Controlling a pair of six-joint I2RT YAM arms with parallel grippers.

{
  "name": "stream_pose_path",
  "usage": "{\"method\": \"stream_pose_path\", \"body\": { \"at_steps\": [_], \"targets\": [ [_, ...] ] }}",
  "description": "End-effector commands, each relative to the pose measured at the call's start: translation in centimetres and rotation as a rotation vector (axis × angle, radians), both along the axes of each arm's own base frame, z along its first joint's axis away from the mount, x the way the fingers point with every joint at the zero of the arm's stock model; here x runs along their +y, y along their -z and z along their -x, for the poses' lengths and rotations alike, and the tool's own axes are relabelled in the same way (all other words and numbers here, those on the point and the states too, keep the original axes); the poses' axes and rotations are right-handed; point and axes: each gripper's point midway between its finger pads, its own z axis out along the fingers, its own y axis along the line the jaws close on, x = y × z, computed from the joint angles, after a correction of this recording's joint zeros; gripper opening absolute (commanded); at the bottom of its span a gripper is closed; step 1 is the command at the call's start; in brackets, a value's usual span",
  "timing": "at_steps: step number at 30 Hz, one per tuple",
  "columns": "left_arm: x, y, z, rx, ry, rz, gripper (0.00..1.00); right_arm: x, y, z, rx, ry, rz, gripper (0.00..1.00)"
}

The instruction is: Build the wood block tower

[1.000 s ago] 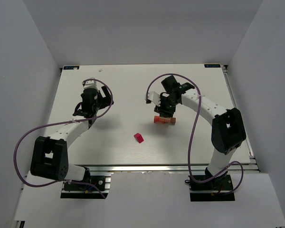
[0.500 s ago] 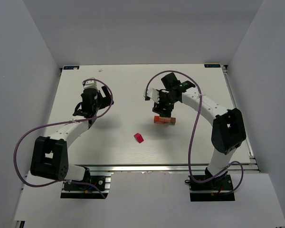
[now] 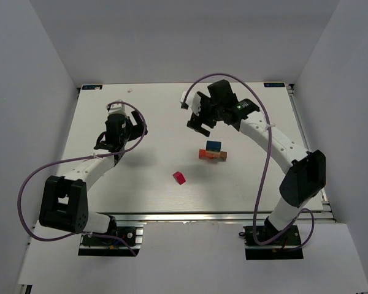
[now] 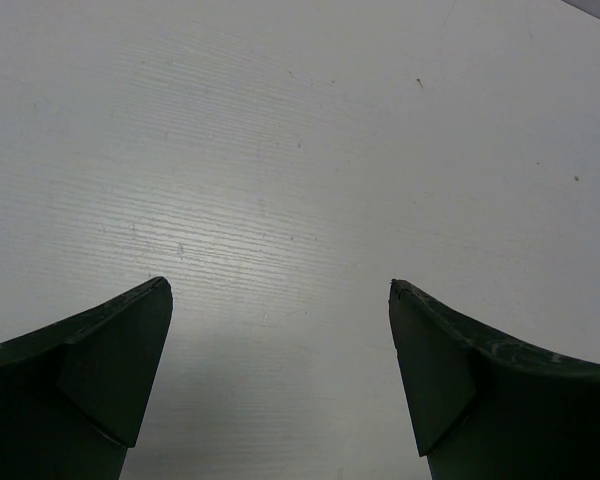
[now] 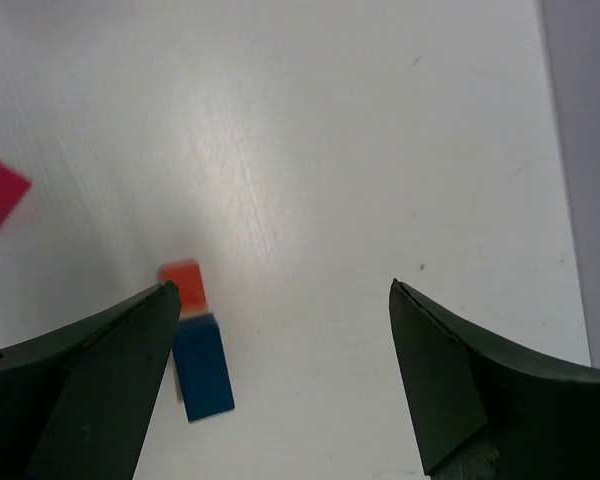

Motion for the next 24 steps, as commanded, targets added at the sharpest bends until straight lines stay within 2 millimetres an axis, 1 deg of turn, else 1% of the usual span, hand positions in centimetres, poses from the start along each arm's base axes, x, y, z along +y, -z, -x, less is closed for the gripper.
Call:
{"method": "stream_pose_path", "body": {
  "at_steps": [1, 2, 3, 4, 5, 6, 7, 8, 9, 10, 11, 12, 13, 14, 15, 16, 17, 18, 19, 22, 24],
  "targets": [
    [0.1, -2.0, -0.2, -0.034, -0.015, 0.031, 0.98, 2.2, -10.2, -2.4, -0.136, 0.192, -0.339, 0.89],
    [0.4, -2.1, -0.2, -0.033, -0.031, 0.026, 0.98, 2.1, -11.4, -2.0, -0.093, 0.274, -0.435, 0.89],
    [0.7, -2.1, 0.0, -0.019, -0.046, 0.018, 0.98, 2.4, -11.1, -2.0, -0.077, 0.298, -0.496, 0.89],
    [0.9, -2.4, 0.1, -0.019, -0.054, 0.014, 0.98, 2.6, -10.9, -1.4, -0.050, 0.308, -0.545, 0.89],
    [1.3, -2.3, 0.4, -0.002, -0.068, 0.004, 0.98, 2.9, -11.9, 0.2, -0.004, 0.297, -0.628, 0.89],
    [1.4, -2.0, 0.8, 0.018, -0.070, -0.001, 0.98, 3.0, -9.0, 1.2, 0.053, 0.311, -0.624, 0.89],
    [1.5, -2.6, 1.0, 0.010, -0.070, 0.000, 0.98, 3.4, -9.3, 1.9, 0.053, 0.297, -0.665, 0.89],
    [1.5, -2.7, 1.3, 0.017, -0.071, 0.004, 0.98, 4.1, -9.1, 3.4, 0.057, 0.288, -0.659, 0.89],
    [1.6, -2.8, 1.5, 0.018, -0.075, 0.006, 0.98, 4.4, -8.0, 4.3, 0.062, 0.302, -0.627, 0.89],
    [1.6, -2.8, 1.9, 0.018, -0.075, 0.010, 0.98, 4.3, -5.7, 5.1, 0.076, 0.337, -0.565, 0.89],
    [1.7, -3.4, 2.3, 0.005, -0.079, 0.022, 0.98, 4.9, -4.5, 6.4, 0.055, 0.364, -0.517, 0.89],
    [1.6, -3.4, 2.6, 0.003, -0.075, 0.027, 0.98, 5.3, -3.3, 7.3, 0.073, 0.371, -0.493, 0.89],
    [1.8, -3.2, 3.1, 0.006, -0.079, 0.032, 0.98, 5.9, -1.0, 9.0, 0.109, 0.360, -0.444, 0.89],
    [1.9, -3.7, 3.6, -0.004, -0.081, 0.037, 0.98, 6.1, 0.6, 9.5, 0.140, 0.366, -0.421, 0.90],
    [2.1, -3.7, 3.8, -0.006, -0.089, 0.040, 0.98, 6.4, 1.8, 10.3, 0.175, 0.367, -0.408, 0.89],
    [2.2, -3.6, 4.1, -0.002, -0.098, 0.048, 0.98, 6.8, 3.5, 11.3, 0.196, 0.352, -0.370, 0.89],
    [2.3, -3.6, 4.6, 0.001, -0.102, 0.048, 0.98, 6.9, 5.4, 11.3, 0.219, 0.387, -0.335, 0.89],
    [2.3, -3.5, 4.8, 0.002, -0.103, 0.049, 0.98, 7.1, 6.4, 11.7, 0.234, 0.398, -0.306, 0.89],
    [2.4, -3.1, 5.1, 0.017, -0.110, 0.053, 0.98, 7.4, 8.2, 12.0, 0.244, 0.416, -0.257, 0.89],
    [2.3, -2.6, 5.8, 0.035, -0.110, 0.075, 0.98, 7.8, 10.7, 11.9, 0.270, 0.460, -0.222, 0.89],
    [2.3, -2.2, 6.3, 0.035, -0.114, 0.083, 0.98, 8.3, 11.3, 11.8, 0.289, 0.468, -0.236, 0.89]
  ]
}}
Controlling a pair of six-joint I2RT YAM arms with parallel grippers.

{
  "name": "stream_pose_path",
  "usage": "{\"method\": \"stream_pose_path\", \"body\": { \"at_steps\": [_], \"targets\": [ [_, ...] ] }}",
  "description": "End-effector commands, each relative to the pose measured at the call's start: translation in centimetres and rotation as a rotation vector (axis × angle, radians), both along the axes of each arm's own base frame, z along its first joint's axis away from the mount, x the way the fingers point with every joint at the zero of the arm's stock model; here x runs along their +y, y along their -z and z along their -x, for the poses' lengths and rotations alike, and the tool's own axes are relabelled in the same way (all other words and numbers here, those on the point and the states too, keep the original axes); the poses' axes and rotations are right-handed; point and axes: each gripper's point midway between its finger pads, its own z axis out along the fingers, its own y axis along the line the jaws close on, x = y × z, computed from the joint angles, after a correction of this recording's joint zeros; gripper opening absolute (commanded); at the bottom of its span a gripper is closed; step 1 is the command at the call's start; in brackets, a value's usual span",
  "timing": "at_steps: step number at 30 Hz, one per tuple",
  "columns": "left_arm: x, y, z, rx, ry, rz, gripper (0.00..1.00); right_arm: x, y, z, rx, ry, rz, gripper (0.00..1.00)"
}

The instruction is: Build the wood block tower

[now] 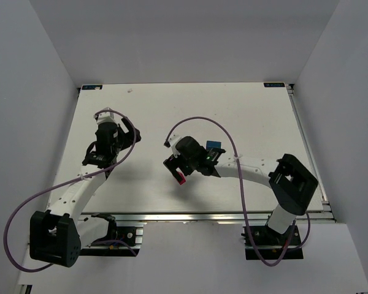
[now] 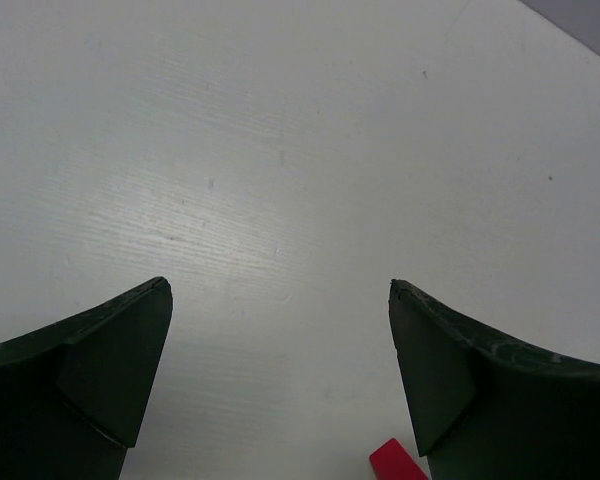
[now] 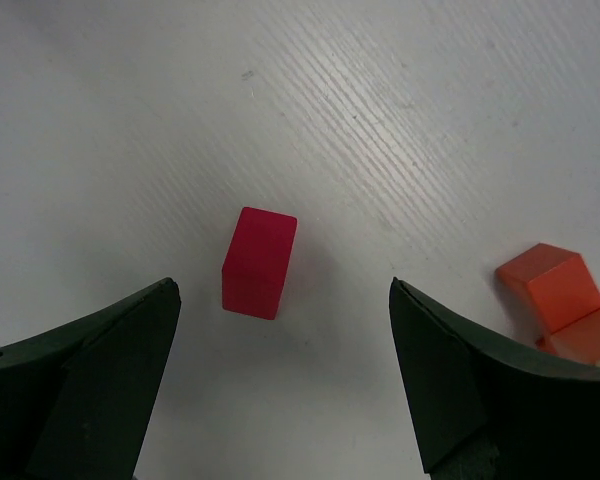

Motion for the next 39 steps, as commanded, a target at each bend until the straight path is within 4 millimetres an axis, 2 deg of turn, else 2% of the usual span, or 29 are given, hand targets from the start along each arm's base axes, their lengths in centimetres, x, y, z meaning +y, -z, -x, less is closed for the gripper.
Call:
{"method": "stream_pose_path", "body": {
  "at_steps": [1, 5, 9, 15, 19, 21, 26, 34, 39],
  "targets": [
    [0.7, 1.4, 1.5, 0.043, -0.031, 0.013, 0.98, 1.1, -0.1, -0.5, 0.015, 0.081, -0.060, 0.89],
    [0.8, 0.7, 1.7, 0.018, -0.035, 0.017, 0.98, 1.3, 1.7, -0.1, 0.051, 0.089, -0.048, 0.89],
    [0.7, 0.3, 2.0, -0.004, -0.025, 0.023, 0.98, 1.5, 2.5, 0.1, 0.072, 0.097, -0.058, 0.82],
    [0.8, 0.6, 2.0, -0.002, -0.031, 0.018, 0.98, 1.1, 3.8, 0.9, 0.110, 0.094, -0.042, 0.77],
    [1.1, 0.8, 1.9, -0.002, -0.048, 0.016, 0.98, 0.7, 5.4, 1.6, 0.143, 0.089, -0.018, 0.76],
    [1.1, 0.9, 2.0, 0.003, -0.048, 0.015, 0.98, 0.6, 6.1, 1.6, 0.152, 0.096, -0.006, 0.72],
    [1.1, 0.7, 2.1, -0.011, -0.045, 0.018, 0.98, 1.1, 6.2, 1.4, 0.119, 0.104, -0.003, 0.58],
    [0.9, 0.4, 2.3, -0.023, -0.034, 0.024, 0.98, 1.6, 5.5, 1.1, 0.107, 0.107, -0.029, 0.58],
    [0.9, 0.4, 2.3, -0.024, -0.031, 0.026, 0.98, 1.6, 5.2, 1.0, 0.101, 0.113, -0.035, 0.53]
  ]
}}
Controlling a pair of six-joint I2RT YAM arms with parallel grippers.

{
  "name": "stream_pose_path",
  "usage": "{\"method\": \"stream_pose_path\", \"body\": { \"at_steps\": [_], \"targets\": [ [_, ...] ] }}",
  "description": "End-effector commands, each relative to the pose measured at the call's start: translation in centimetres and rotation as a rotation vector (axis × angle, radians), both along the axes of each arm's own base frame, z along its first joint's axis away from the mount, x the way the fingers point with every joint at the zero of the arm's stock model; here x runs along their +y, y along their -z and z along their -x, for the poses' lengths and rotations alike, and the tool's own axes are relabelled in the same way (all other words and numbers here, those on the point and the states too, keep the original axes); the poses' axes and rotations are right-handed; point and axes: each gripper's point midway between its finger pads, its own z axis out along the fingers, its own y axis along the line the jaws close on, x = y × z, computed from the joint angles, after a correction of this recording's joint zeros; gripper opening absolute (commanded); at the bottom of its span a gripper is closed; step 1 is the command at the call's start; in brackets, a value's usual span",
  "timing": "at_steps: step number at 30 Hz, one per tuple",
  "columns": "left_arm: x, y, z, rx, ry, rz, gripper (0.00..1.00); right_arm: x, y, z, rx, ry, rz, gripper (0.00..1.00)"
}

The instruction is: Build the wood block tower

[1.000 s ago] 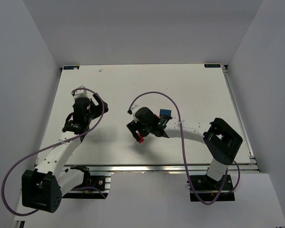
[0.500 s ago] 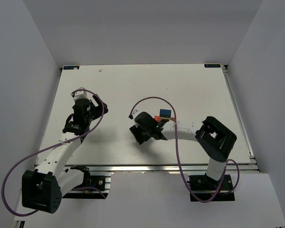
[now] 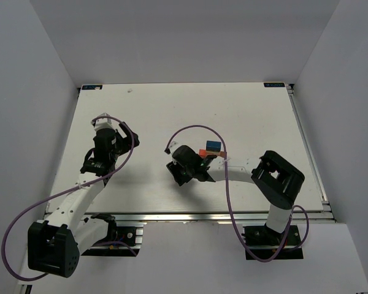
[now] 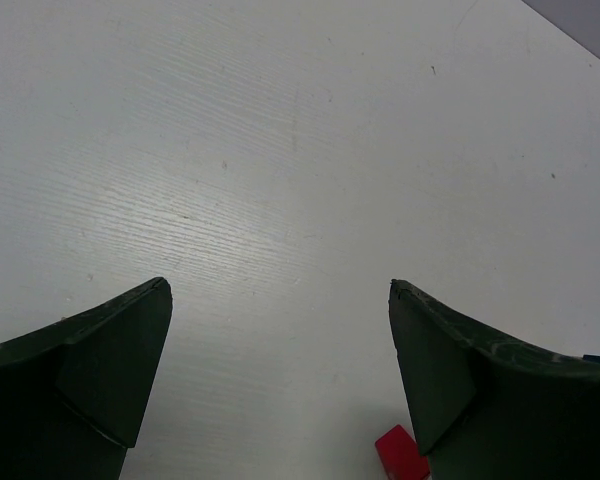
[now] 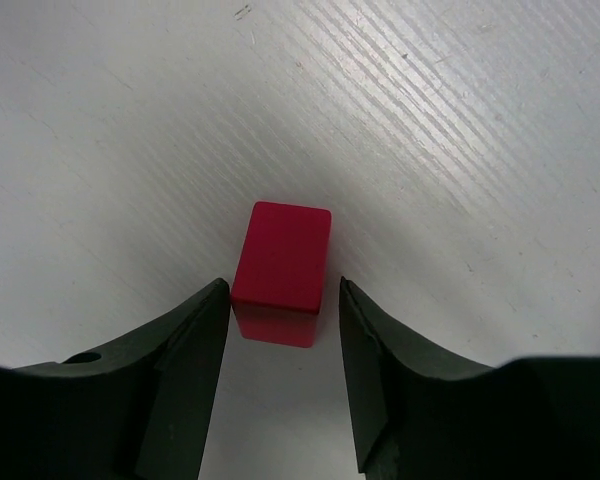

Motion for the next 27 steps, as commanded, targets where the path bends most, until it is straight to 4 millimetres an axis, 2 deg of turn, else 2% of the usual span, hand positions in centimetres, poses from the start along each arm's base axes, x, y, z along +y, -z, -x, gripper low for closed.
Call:
{"method": "stream_pose_path", "body": {
  "at_steps": [1, 6, 7, 9, 12, 16, 17, 19, 20, 22, 23, 24, 25, 27],
  "targets": [
    [0.1, -0.9, 0.0, -0.032, 0.002, 0.011, 0.98, 1.0, -1.6, -0.7, -0.044, 0.020, -0.059, 0.52],
    [-0.1, -0.9, 0.0, -0.035, 0.008, 0.015, 0.98, 1.1, -2.3, -0.8, -0.057, 0.017, -0.076, 0.42],
    [-0.1, -0.9, 0.0, -0.035, 0.008, 0.015, 0.98, 1.2, -2.4, -0.8, -0.060, 0.017, -0.077, 0.34],
    [-0.1, -0.9, 0.0, -0.036, 0.011, 0.016, 0.98, 1.2, -2.8, -0.9, -0.068, 0.013, -0.083, 0.29],
    [-0.1, -1.1, 0.0, -0.036, 0.013, 0.012, 0.98, 2.1, -5.0, -1.7, -0.131, -0.007, -0.142, 0.24],
    [0.1, -1.6, 0.2, -0.050, 0.015, 0.001, 0.98, 3.0, -10.8, -4.4, -0.313, -0.071, -0.144, 0.21],
    [0.1, -1.8, 0.2, -0.054, 0.017, -0.001, 0.98, 3.4, -14.4, -5.9, -0.386, -0.073, -0.184, 0.21],
    [0.1, -2.2, 0.2, -0.067, 0.015, -0.003, 0.98, 3.2, -17.9, -7.6, -0.469, -0.078, -0.209, 0.20],
    [0.3, -2.2, 0.1, -0.067, 0.008, -0.006, 0.98, 2.5, -21.2, -9.3, -0.515, -0.061, -0.258, 0.19],
    [0.5, -2.1, 0.0, -0.062, -0.003, -0.019, 0.98, 1.7, -23.3, -9.7, -0.520, -0.113, -0.298, 0.18],
    [0.6, -2.5, -0.2, -0.067, -0.006, -0.027, 0.98, 0.5, -25.7, -10.9, -0.566, -0.145, -0.321, 0.17],
    [0.7, -2.6, -0.3, -0.067, -0.004, -0.035, 0.98, -0.1, -26.7, -11.2, -0.577, -0.170, -0.331, 0.17],
    [0.6, -2.5, -0.4, -0.065, 0.005, -0.042, 0.98, -1.9, -27.5, -12.6, -0.596, -0.160, -0.327, 0.17],
    [0.6, -3.3, -0.7, -0.090, 0.013, -0.056, 0.98, -3.0, -29.9, -12.8, -0.633, -0.222, -0.351, 0.17]
  ]
}}
